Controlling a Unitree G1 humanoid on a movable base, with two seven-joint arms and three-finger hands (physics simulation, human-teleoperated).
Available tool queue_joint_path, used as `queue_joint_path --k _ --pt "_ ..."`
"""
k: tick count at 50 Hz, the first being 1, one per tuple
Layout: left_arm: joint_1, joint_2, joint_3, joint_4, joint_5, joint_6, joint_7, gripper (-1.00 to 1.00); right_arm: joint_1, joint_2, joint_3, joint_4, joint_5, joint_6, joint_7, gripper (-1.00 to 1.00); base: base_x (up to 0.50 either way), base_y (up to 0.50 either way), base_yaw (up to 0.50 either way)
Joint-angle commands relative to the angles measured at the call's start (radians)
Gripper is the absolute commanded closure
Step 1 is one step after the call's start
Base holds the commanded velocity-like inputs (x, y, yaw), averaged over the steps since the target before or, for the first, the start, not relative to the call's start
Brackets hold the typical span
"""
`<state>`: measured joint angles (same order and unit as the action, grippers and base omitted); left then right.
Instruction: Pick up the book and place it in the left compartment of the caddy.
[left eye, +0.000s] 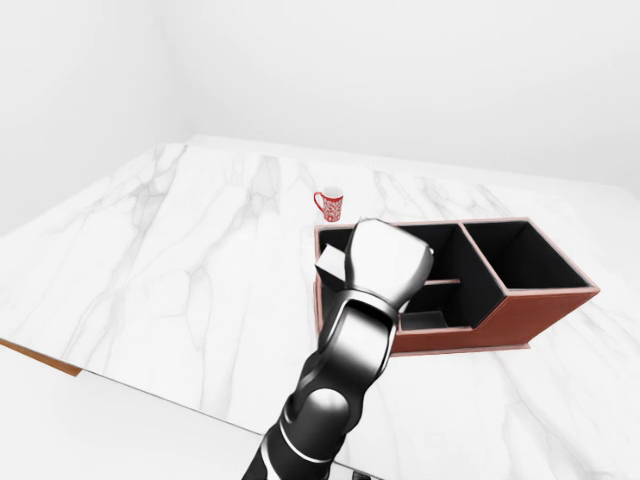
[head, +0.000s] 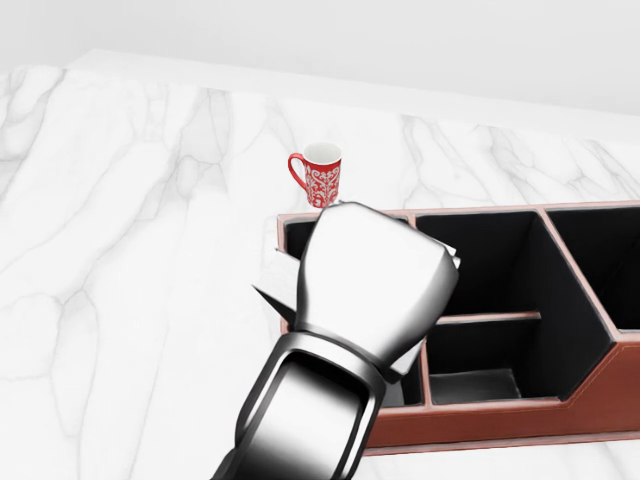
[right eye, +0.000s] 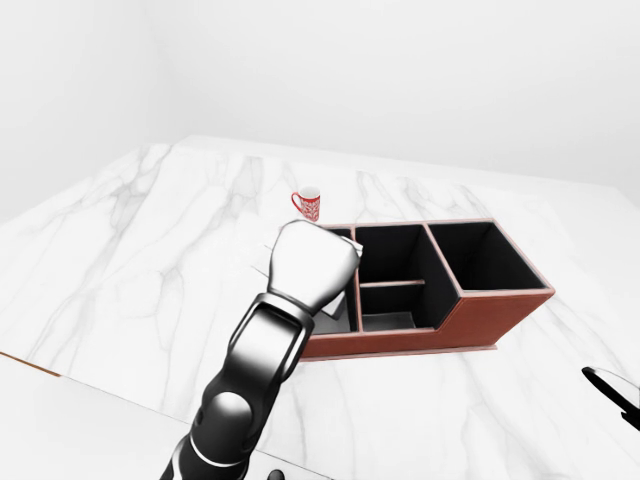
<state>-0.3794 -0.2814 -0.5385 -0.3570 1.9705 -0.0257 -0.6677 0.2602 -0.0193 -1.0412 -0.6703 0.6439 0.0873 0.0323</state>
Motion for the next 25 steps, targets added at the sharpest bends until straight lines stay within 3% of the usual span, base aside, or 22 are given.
queue_joint_path --k 1,10,14,25 --pt "-0.017 -0.005 -0.01 -0.013 0.002 0.001 0.016 1.0 0.002 0.001 -0.001 -0.001 0.002 0.0 0.003 -1.0 0.0 0.0 0.0" --pt "-0.014 -0.013 -0.001 0.02 0.002 -0.008 0.037 1.0 0.001 0.003 0.0 0.004 -0.002 0.0 0.005 -1.0 0.0 0.0 0.0" --pt "-0.015 -0.038 0.05 0.046 0.002 -0.043 0.066 1.0 0.002 0.003 0.001 0.0 -0.001 0.0 0.003 -1.0 0.0 0.0 0.0" --pt "-0.003 -0.054 0.082 0.11 0.001 -0.062 0.118 1.0 0.001 0.0 -0.003 0.0 0.004 0.0 0.001 -1.0 0.0 0.0 0.0"
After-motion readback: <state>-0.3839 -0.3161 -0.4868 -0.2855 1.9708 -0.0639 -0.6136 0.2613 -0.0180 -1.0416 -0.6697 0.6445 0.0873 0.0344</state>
